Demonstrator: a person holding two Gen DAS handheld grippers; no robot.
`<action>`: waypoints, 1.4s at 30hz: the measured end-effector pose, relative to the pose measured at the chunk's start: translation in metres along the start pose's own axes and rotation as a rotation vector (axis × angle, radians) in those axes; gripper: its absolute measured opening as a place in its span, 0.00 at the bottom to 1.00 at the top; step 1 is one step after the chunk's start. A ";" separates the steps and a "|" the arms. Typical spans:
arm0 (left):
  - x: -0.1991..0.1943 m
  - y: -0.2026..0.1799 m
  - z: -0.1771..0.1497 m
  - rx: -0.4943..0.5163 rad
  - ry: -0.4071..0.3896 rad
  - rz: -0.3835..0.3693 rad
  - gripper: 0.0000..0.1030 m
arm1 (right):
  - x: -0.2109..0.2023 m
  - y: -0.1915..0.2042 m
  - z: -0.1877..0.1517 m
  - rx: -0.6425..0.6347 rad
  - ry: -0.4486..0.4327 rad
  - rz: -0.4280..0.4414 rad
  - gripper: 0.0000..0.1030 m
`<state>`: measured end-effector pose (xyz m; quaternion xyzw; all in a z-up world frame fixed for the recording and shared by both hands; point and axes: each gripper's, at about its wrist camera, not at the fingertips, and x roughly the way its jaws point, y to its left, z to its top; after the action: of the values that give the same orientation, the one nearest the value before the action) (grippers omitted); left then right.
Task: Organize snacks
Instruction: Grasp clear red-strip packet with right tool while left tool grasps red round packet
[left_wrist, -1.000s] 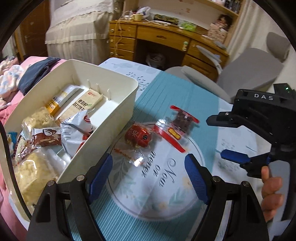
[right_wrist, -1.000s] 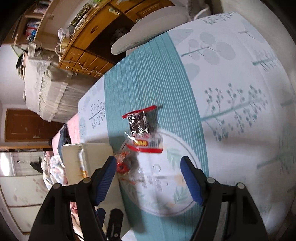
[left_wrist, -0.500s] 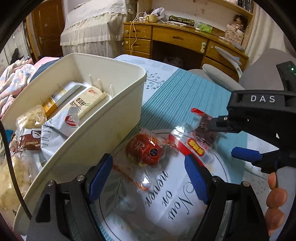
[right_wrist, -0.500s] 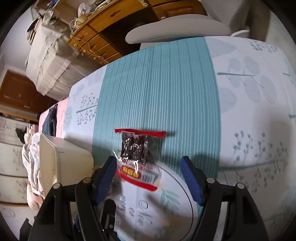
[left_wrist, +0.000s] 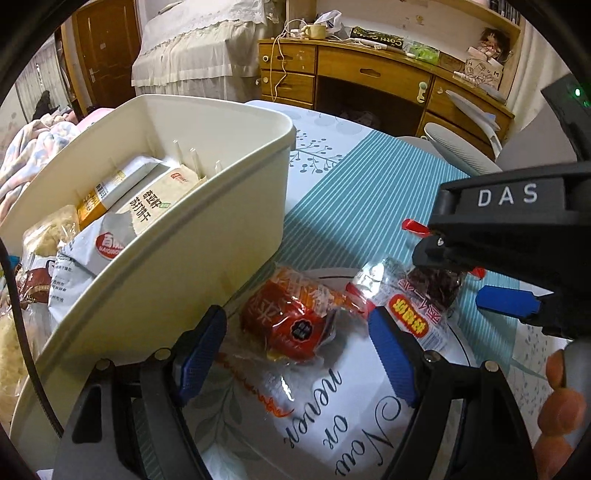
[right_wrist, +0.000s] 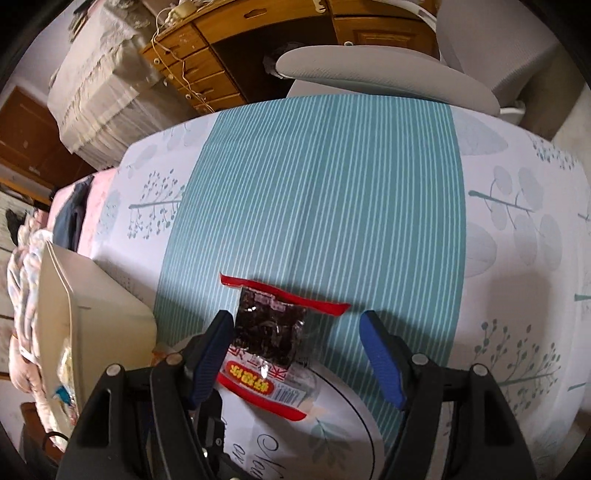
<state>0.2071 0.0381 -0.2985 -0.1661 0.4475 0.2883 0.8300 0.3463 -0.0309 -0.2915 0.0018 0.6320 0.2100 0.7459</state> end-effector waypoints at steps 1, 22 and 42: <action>0.001 -0.001 0.000 0.000 0.001 0.004 0.77 | 0.000 0.001 0.000 -0.001 0.007 0.001 0.68; 0.012 -0.010 -0.006 -0.050 -0.066 0.069 0.71 | -0.019 -0.041 -0.015 0.144 0.048 0.086 0.41; -0.005 0.008 -0.009 0.007 0.015 0.067 0.42 | -0.059 -0.084 -0.055 0.250 0.058 0.075 0.40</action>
<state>0.1941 0.0376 -0.2996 -0.1503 0.4602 0.3131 0.8170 0.3137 -0.1406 -0.2691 0.1125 0.6742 0.1574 0.7128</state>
